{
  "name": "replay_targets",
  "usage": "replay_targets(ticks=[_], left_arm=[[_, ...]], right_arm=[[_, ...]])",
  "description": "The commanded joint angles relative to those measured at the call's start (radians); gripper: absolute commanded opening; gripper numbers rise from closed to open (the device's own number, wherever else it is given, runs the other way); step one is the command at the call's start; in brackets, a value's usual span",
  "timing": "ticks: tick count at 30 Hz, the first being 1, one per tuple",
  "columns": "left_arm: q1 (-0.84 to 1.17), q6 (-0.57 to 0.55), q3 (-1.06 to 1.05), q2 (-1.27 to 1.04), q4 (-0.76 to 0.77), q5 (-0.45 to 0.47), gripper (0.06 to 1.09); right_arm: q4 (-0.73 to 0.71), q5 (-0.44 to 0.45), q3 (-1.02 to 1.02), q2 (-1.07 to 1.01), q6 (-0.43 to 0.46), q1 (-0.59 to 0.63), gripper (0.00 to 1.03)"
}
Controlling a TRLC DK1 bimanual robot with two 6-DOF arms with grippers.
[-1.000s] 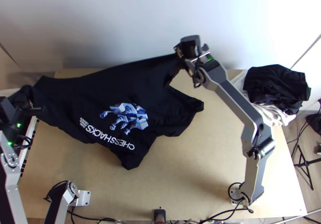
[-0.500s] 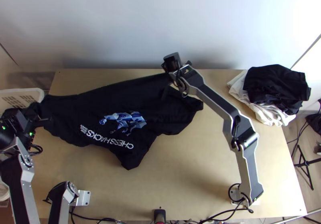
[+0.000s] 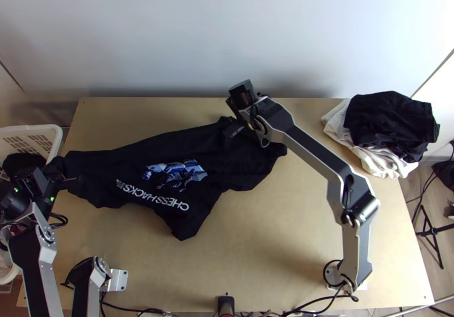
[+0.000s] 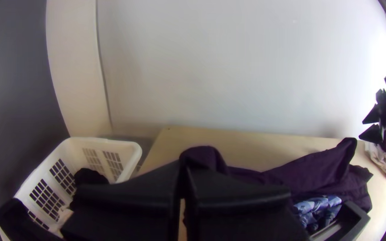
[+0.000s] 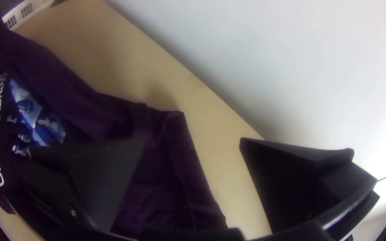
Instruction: Fold the t-shirt
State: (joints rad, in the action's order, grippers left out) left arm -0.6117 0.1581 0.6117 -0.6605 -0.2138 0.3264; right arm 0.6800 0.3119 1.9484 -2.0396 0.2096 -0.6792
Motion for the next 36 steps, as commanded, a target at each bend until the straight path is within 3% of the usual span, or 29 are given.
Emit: replay_targets(ticks=[1,5,7,11,14,22,36], left_arm=[[-0.006,0.001,-0.038,0.006,0.004,0.002,0.09],[-0.011,0.008,-0.058,0.022,-0.004,0.002,0.09],[-0.01,0.009,-0.07,0.033,-0.007,0.002,0.09],[0.003,0.009,-0.082,0.056,-0.024,0.002,0.09],[0.021,0.006,-0.087,0.068,-0.039,0.002,0.09],[0.066,-0.005,-0.078,0.102,-0.11,0.002,0.09],[0.075,-0.012,-0.069,0.032,-0.084,0.0,0.09]], right_arm=[[0.015,-0.01,-0.123,0.117,-0.004,0.036,0.99],[0.036,-0.019,-0.147,0.164,-0.009,0.061,0.99],[0.084,-0.069,-0.149,0.188,-0.009,0.043,0.99],[0.242,-0.151,-0.172,0.213,-0.001,-0.068,0.99],[0.274,-0.197,-0.241,0.239,0.004,-0.178,0.99],[0.283,-0.272,-0.347,0.202,0.011,-0.418,0.99],[0.251,-0.343,-0.253,0.027,-0.024,-0.557,0.99]])
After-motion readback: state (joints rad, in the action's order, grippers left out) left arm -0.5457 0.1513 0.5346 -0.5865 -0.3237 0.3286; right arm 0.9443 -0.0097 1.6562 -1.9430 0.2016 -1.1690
